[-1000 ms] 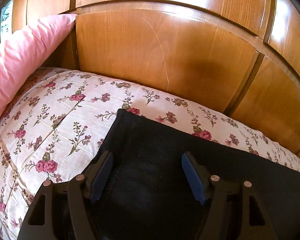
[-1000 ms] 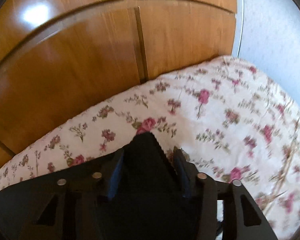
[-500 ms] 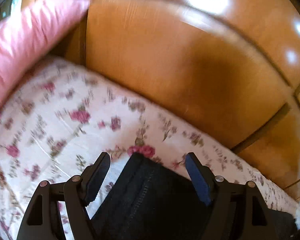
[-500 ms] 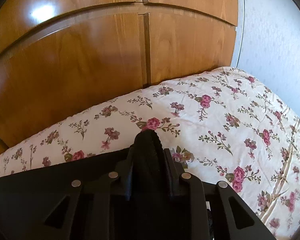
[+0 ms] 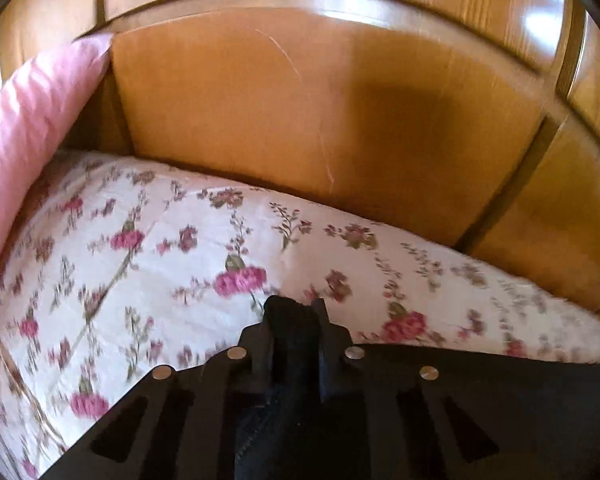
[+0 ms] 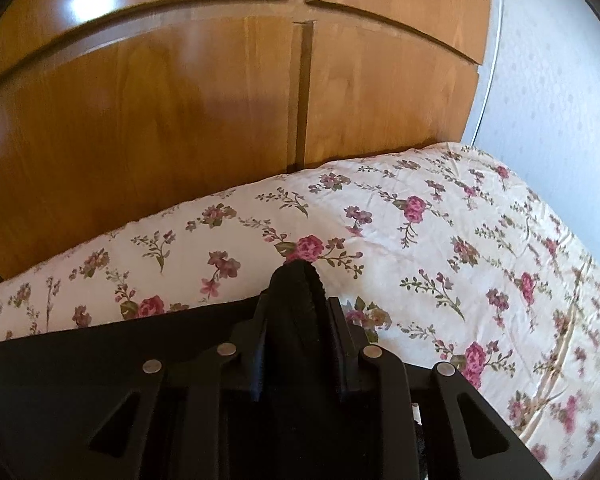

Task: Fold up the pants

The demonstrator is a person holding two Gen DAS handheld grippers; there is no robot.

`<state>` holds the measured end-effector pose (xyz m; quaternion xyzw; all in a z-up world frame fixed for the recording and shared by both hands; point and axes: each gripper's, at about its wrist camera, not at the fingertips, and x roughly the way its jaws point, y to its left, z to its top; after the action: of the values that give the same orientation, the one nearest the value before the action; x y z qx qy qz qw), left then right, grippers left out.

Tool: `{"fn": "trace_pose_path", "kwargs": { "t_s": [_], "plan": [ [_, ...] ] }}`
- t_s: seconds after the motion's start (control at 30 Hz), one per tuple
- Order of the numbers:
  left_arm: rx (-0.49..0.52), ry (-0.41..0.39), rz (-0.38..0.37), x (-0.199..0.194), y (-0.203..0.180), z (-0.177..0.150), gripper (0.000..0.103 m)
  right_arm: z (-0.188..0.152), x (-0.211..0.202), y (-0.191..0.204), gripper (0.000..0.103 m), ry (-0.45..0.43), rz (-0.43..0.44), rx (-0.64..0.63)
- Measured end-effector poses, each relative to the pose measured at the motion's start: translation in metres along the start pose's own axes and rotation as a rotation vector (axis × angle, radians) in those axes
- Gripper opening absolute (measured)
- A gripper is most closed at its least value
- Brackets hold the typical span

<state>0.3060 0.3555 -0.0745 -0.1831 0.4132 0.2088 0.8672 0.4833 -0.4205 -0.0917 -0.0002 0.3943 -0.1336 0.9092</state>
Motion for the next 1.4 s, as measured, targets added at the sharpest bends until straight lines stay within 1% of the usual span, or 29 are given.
{"fn": "trace_pose_path", "kwargs": {
  "t_s": [0.03, 0.1, 0.13, 0.27, 0.3, 0.37, 0.43, 0.5, 0.57, 0.63, 0.73, 0.83, 0.93, 1.0, 1.13, 1.23, 1.27, 1.33, 1.4],
  "plan": [
    [-0.022, -0.007, -0.027, -0.008, 0.003, -0.001, 0.014, 0.002, -0.003, 0.002, 0.020, 0.010, -0.009, -0.017],
    [-0.054, -0.028, -0.079, -0.026, 0.009, -0.002, 0.014, 0.007, -0.015, 0.001, 0.019, 0.018, 0.022, 0.004],
    [-0.068, -0.040, -0.102, -0.034, 0.012, -0.003, 0.014, 0.009, -0.027, -0.005, 0.018, 0.010, 0.067, 0.049],
    [-0.184, -0.089, -0.243, -0.069, 0.036, -0.005, 0.014, 0.010, -0.058, -0.032, 0.018, 0.005, 0.170, 0.178],
    [-0.211, -0.106, -0.277, -0.080, 0.040, -0.015, 0.014, 0.008, -0.066, -0.042, 0.018, 0.005, 0.200, 0.219],
    [-0.249, -0.133, -0.341, -0.098, 0.051, -0.022, 0.014, 0.004, -0.082, -0.058, 0.018, -0.001, 0.246, 0.278],
    [-0.250, -0.140, -0.362, -0.111, 0.057, -0.028, 0.014, -0.004, -0.099, -0.072, 0.018, -0.015, 0.285, 0.313],
    [-0.257, -0.157, -0.408, -0.128, 0.066, -0.035, 0.014, -0.013, -0.119, -0.085, 0.018, -0.032, 0.314, 0.334],
    [-0.261, -0.178, -0.458, -0.145, 0.076, -0.049, 0.013, -0.026, -0.139, -0.102, 0.018, -0.052, 0.360, 0.383],
    [-0.245, -0.197, -0.498, -0.159, 0.082, -0.061, 0.013, -0.039, -0.155, -0.119, 0.018, -0.071, 0.384, 0.424],
    [-0.219, -0.222, -0.529, -0.176, 0.096, -0.084, 0.013, -0.061, -0.172, -0.142, 0.018, -0.076, 0.421, 0.477],
    [-0.232, -0.225, -0.563, -0.187, 0.114, -0.113, 0.013, -0.087, -0.186, -0.157, 0.018, -0.089, 0.446, 0.487],
    [-0.290, -0.216, -0.587, -0.191, 0.135, -0.146, 0.013, -0.109, -0.197, -0.166, 0.018, -0.113, 0.458, 0.471],
    [-0.332, -0.205, -0.593, -0.189, 0.147, -0.162, 0.013, -0.128, -0.205, -0.173, 0.018, -0.122, 0.464, 0.463],
    [-0.438, -0.193, -0.606, -0.182, 0.173, -0.197, 0.013, -0.167, -0.208, -0.188, 0.018, -0.118, 0.494, 0.527],
    [-0.516, -0.188, -0.596, -0.178, 0.190, -0.219, 0.013, -0.191, -0.205, -0.194, 0.018, -0.101, 0.502, 0.562],
    [-0.538, -0.185, -0.595, -0.178, 0.195, -0.227, 0.013, -0.195, -0.204, -0.195, 0.019, -0.094, 0.505, 0.561],
    [-0.559, -0.184, -0.590, -0.178, 0.198, -0.237, 0.014, -0.206, -0.203, -0.191, 0.031, -0.067, 0.470, 0.541],
    [-0.555, -0.204, -0.568, -0.184, 0.198, -0.246, 0.018, -0.217, -0.207, -0.190, 0.033, -0.071, 0.473, 0.546]
  ]
}}
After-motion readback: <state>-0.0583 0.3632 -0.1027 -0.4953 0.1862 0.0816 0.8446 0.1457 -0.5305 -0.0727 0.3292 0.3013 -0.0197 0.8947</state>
